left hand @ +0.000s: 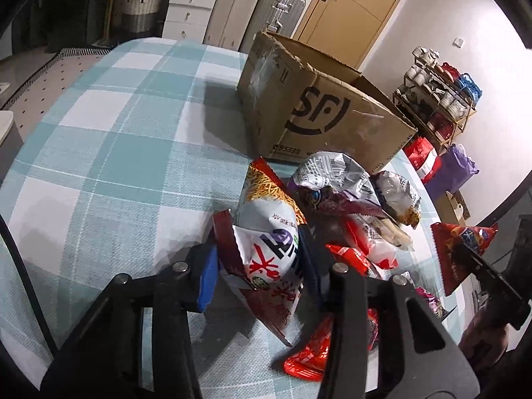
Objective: Organize snacks
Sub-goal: 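Grasp the white-red noodle snack bag with the left gripper while right lifts red bag, then carry both bags over the cardboard box and open both grippers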
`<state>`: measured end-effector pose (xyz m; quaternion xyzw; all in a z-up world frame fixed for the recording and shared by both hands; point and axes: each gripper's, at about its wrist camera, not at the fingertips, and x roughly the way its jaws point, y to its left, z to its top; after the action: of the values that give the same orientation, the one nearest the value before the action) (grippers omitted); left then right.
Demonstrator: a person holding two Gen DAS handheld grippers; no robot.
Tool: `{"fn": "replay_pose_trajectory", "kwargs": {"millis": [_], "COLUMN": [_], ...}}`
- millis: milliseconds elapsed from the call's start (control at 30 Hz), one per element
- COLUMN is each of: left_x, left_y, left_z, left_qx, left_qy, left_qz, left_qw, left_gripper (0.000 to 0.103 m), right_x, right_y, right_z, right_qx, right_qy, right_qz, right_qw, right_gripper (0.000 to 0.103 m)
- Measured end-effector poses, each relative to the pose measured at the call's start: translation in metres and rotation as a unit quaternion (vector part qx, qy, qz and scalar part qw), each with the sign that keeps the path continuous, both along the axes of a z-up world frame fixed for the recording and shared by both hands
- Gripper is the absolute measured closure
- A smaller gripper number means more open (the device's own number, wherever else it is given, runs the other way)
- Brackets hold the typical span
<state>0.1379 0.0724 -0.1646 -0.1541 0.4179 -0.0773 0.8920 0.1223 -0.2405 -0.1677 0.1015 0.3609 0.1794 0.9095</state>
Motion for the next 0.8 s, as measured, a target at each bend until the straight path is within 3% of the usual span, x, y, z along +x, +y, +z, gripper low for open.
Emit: {"fn": "replay_pose_trajectory", "kwargs": {"millis": [33,800], "left_x": [-0.002,-0.055], "left_y": [-0.001,0.021], "left_z": [0.000,0.058], "left_qx": [0.014,-0.006], "left_qy": [-0.003,-0.067], "left_qz": [0.003,0.009], "left_qw": [0.9999,0.9977], "left_gripper": [0.063,0.064], "right_x": [-0.001,-0.016], "right_y": [0.000,0.028], "right_z": [0.002,0.046], "right_qx": [0.000,0.008], "right_qy": [-0.002,-0.044], "right_qz": [0.001,0.035], "right_qw": [1.000,0.998], "right_gripper": [0.044,0.044]}}
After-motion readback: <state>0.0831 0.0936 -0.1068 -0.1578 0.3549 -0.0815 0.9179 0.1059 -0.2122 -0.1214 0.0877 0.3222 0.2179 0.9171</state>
